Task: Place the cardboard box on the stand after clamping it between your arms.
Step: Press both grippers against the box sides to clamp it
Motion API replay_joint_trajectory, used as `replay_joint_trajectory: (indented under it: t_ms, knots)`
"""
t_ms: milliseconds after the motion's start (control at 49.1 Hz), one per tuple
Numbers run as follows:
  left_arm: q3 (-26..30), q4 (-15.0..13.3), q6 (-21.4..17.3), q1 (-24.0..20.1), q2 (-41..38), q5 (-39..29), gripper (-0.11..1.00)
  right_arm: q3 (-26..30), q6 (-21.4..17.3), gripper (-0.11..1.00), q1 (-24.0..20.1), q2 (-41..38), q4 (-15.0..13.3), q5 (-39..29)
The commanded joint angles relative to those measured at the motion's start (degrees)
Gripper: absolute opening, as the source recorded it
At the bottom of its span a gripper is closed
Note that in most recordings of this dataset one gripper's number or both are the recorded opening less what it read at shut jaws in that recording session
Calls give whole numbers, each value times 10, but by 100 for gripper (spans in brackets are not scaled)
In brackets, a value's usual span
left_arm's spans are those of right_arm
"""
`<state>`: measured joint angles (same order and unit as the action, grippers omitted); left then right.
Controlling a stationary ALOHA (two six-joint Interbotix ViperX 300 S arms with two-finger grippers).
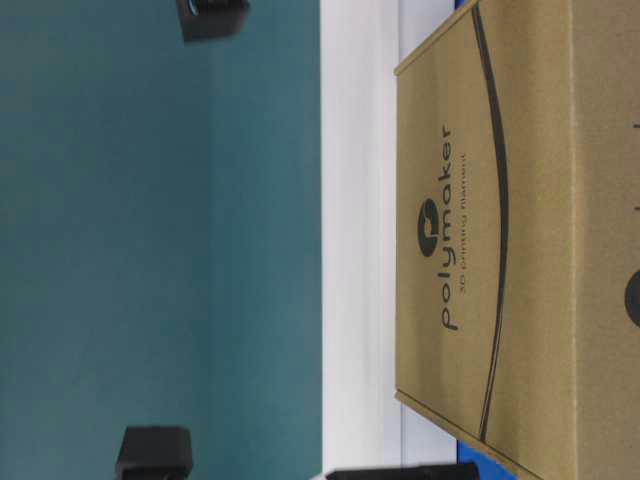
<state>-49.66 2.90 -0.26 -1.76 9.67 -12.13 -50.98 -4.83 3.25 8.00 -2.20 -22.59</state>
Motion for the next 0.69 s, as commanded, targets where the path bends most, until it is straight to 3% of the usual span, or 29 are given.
replay_joint_trajectory:
  t_ms: [0, 326, 672]
  knots:
    - [18, 2, -1, -7, -10, 10, 86, 27, 14, 99, 1, -18, -2, 12]
    - [44, 2, 0, -11, -51, 9, 86, 68, 25, 99, 1, -66, -2, 24]
    - [48, 2, -4, -9, -57, 11, 86, 74, 25, 99, 1, -72, -1, 28]
